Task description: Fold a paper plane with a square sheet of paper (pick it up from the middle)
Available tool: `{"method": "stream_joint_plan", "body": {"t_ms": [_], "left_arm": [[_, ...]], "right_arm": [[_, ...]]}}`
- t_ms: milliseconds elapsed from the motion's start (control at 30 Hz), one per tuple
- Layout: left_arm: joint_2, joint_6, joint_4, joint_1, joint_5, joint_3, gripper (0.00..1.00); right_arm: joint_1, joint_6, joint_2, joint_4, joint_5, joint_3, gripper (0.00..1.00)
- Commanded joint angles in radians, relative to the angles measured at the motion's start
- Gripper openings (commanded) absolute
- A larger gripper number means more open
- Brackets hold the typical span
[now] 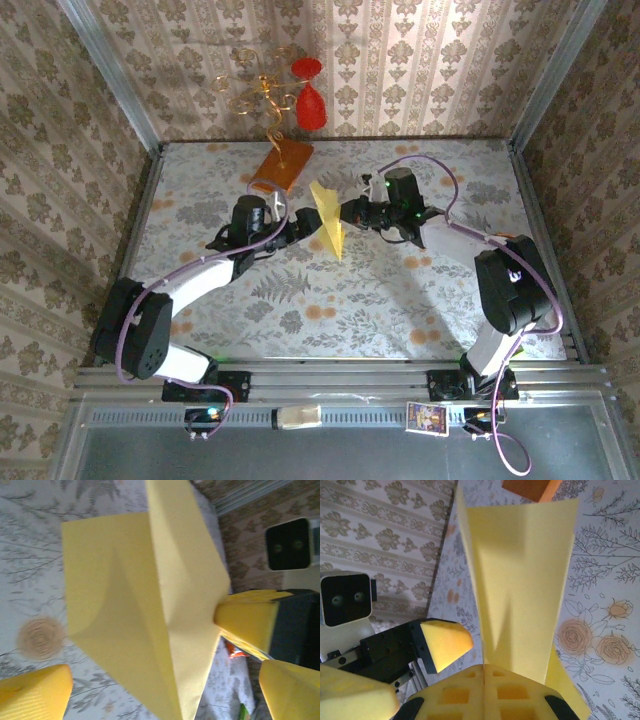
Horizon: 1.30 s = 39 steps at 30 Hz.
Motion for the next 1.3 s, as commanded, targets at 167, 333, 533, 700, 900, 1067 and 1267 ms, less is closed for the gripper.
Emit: {"method": "stream_joint_plan", "body": {"t_ms": [167,333,533,700,900,1067,1267], "left_arm": [[-0.006,-0.117,0.154,-0.069,0.012,-0.025,0.94],[-0.086,-0.141,0.061,-0.087,-0.129,-0.081,0.99],[-0.042,-0.224,0.181,-0.131,-0.115,-0.086,0.99],[0.001,-0.269,0.233,-0.166,-0.123,-0.045,0.99],[0.028,-0.275,0.342,-0.156,-0.124,-0.04,0.95],[0.027,-0.253,0.357,-0.129,-0.111,-0.019,0.9],[0.012,-0.24,0.385,-0.108,-0.122,-0.028,0.79]], "right_arm": [[-0.018,0.135,-0.06,0.143,-0.028,-0.025,0.07],[-0.021,0.161,-0.059,0.171,0.012,-0.016,0.07],[-0.025,0.258,-0.04,0.258,0.016,-0.011,0.07],[-0.031,0.34,-0.045,0.314,0.01,-0.02,0.08],[-0.032,0.385,-0.049,0.307,-0.01,-0.017,0.08],[-0.031,0.409,-0.046,0.316,-0.022,-0.027,0.08],[-0.036,0.426,-0.047,0.324,-0.037,-0.033,0.08]]}}
